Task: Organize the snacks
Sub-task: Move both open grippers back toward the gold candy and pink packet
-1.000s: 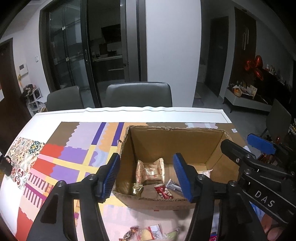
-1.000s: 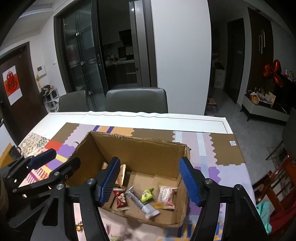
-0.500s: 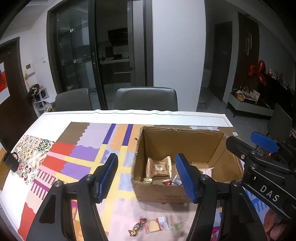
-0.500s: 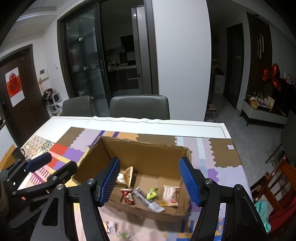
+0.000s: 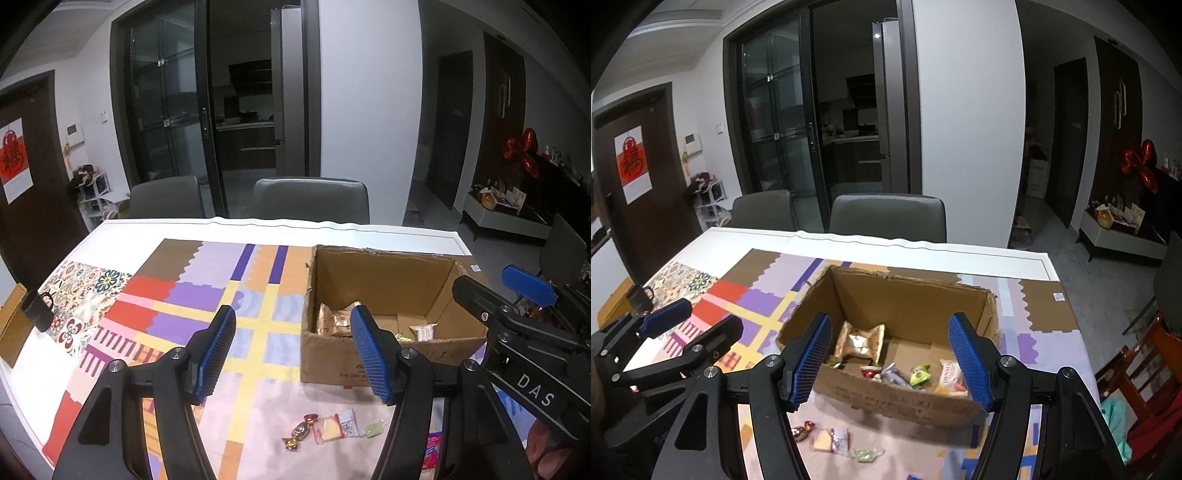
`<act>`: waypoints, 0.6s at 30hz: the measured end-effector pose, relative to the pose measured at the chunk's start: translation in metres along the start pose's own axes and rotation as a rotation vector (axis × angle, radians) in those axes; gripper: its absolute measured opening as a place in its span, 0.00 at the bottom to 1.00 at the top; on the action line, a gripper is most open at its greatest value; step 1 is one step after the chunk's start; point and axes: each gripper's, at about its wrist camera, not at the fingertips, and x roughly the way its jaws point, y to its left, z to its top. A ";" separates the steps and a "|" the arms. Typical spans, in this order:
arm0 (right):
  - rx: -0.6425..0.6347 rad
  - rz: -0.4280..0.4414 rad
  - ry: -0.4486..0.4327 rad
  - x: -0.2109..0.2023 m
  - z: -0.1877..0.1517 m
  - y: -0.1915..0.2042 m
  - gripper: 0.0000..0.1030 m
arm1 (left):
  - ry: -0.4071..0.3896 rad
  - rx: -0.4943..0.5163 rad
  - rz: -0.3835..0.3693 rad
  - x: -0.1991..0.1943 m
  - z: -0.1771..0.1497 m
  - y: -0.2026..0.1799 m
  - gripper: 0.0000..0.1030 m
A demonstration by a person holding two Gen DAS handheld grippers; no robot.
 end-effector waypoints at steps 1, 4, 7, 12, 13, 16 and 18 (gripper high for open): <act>-0.002 0.001 0.000 -0.001 -0.001 0.002 0.65 | 0.000 -0.001 0.001 -0.001 -0.001 0.002 0.62; -0.009 0.001 0.002 -0.003 -0.004 0.007 0.65 | 0.002 -0.006 0.003 -0.003 -0.005 0.007 0.62; -0.015 0.001 0.006 -0.005 -0.008 0.009 0.65 | 0.005 -0.009 0.004 -0.005 -0.009 0.010 0.62; -0.018 -0.005 0.011 -0.007 -0.016 0.011 0.65 | 0.009 -0.006 0.015 -0.009 -0.020 0.014 0.62; -0.019 -0.007 0.013 -0.007 -0.018 0.012 0.65 | 0.012 -0.006 0.017 -0.009 -0.023 0.015 0.62; -0.028 -0.013 0.021 -0.006 -0.025 0.014 0.65 | 0.020 -0.009 0.019 -0.008 -0.030 0.019 0.62; -0.030 -0.015 0.031 -0.005 -0.029 0.015 0.65 | 0.025 -0.011 0.020 -0.008 -0.035 0.020 0.62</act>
